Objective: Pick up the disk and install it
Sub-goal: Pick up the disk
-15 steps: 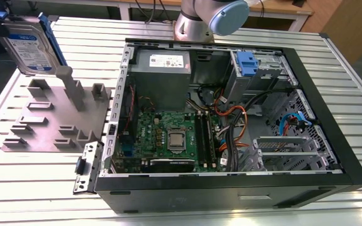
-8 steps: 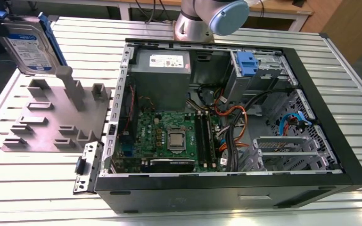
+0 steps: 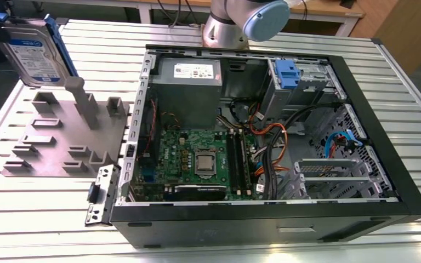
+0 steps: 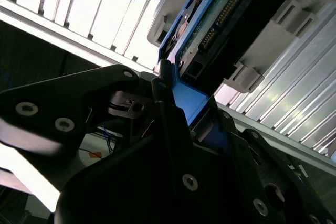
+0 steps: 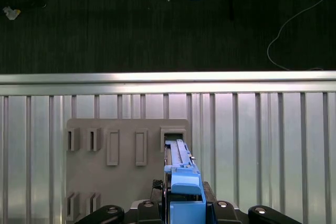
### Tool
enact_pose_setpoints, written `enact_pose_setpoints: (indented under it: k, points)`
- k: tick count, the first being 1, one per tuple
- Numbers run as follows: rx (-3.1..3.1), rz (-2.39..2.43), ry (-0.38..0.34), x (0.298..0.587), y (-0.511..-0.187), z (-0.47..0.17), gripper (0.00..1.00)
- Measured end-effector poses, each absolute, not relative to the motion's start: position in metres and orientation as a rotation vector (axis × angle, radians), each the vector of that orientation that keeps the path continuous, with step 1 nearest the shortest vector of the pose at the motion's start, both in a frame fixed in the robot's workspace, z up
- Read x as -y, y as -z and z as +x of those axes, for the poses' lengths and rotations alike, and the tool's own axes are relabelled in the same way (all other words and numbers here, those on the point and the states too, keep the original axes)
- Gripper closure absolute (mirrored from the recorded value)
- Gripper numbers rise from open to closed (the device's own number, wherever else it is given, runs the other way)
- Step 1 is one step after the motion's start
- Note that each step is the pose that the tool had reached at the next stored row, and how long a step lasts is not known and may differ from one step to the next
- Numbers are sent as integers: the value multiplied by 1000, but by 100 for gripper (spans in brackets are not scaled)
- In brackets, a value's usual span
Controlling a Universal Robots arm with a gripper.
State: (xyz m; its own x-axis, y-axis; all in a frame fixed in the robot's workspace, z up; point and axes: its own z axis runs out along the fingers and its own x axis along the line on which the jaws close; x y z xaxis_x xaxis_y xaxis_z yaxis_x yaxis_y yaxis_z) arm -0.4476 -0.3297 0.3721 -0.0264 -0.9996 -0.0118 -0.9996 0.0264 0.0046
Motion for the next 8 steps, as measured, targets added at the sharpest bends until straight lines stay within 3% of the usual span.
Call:
enact_pose_setpoints:
  k: [8]
  points:
    - [-2247,-2188,-18,330,-380,-448,64]
